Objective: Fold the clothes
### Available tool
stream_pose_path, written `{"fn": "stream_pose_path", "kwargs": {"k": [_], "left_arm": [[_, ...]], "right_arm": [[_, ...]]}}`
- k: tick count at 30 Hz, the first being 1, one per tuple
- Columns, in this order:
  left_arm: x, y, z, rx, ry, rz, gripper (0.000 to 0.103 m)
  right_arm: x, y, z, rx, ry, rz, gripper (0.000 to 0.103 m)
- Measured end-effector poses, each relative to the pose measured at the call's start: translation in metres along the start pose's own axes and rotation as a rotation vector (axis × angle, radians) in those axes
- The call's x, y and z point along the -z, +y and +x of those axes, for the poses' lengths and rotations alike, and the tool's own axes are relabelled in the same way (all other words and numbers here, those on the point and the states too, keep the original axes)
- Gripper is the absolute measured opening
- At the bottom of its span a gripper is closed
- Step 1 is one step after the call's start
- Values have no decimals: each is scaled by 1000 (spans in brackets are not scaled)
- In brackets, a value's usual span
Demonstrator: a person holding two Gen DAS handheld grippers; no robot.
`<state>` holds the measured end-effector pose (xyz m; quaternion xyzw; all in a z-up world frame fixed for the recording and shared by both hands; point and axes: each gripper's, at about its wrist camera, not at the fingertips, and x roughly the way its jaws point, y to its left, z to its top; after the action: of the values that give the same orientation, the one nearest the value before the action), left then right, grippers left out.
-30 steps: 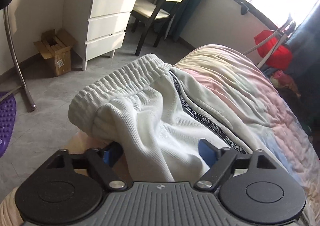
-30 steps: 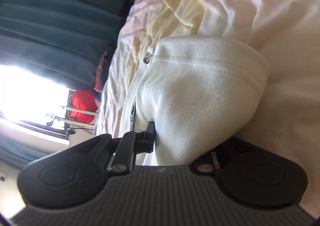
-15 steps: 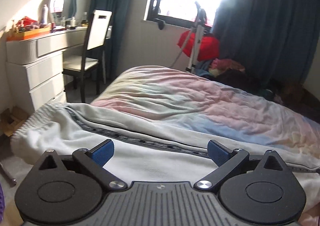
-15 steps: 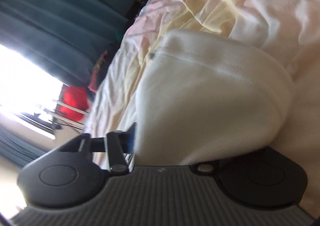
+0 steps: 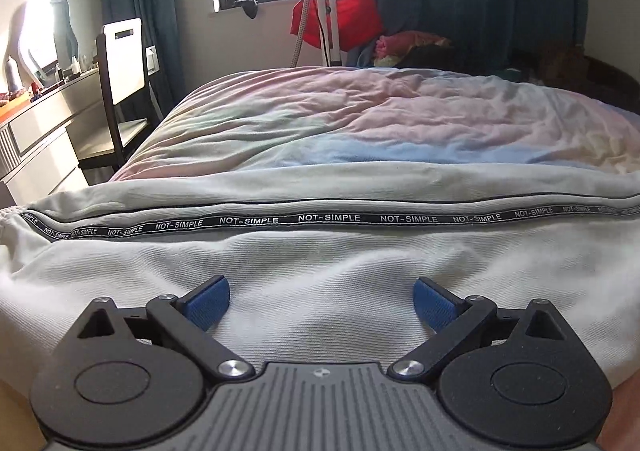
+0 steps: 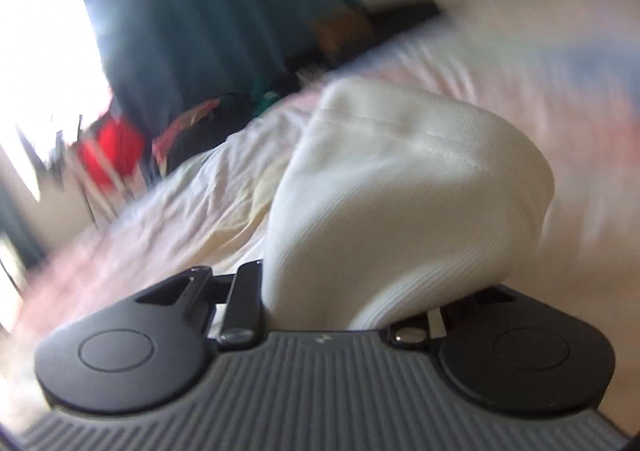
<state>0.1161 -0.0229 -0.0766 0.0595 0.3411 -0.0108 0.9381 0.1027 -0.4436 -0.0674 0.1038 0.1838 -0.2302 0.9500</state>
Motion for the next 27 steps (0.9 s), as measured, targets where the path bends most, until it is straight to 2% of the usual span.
{"fn": "stream_pose_path", "kwargs": {"k": [1, 3, 7, 10, 14, 16, 27], "left_arm": [[-1, 0, -1, 1, 3, 3, 99], [-4, 4, -5, 17, 5, -6, 99], [-12, 21, -27, 32, -29, -53, 97], [-17, 36, -46, 30, -74, -83, 97], [-21, 54, -66, 27, -125, -91, 97], [-22, 63, -73, 42, -140, -101, 97], [-22, 118, -70, 178, -144, -362, 97]], "right_arm": [[2, 26, -16, 6, -64, -148, 31], [8, 70, -46, -35, -165, -349, 29], [32, 148, -99, -161, -289, -638, 24], [67, 198, -134, -279, -320, -803, 24], [139, 250, -155, -381, -264, -1041, 23], [145, 258, -159, -384, -266, -1053, 23], [124, 273, -164, -332, -324, -901, 23]]}}
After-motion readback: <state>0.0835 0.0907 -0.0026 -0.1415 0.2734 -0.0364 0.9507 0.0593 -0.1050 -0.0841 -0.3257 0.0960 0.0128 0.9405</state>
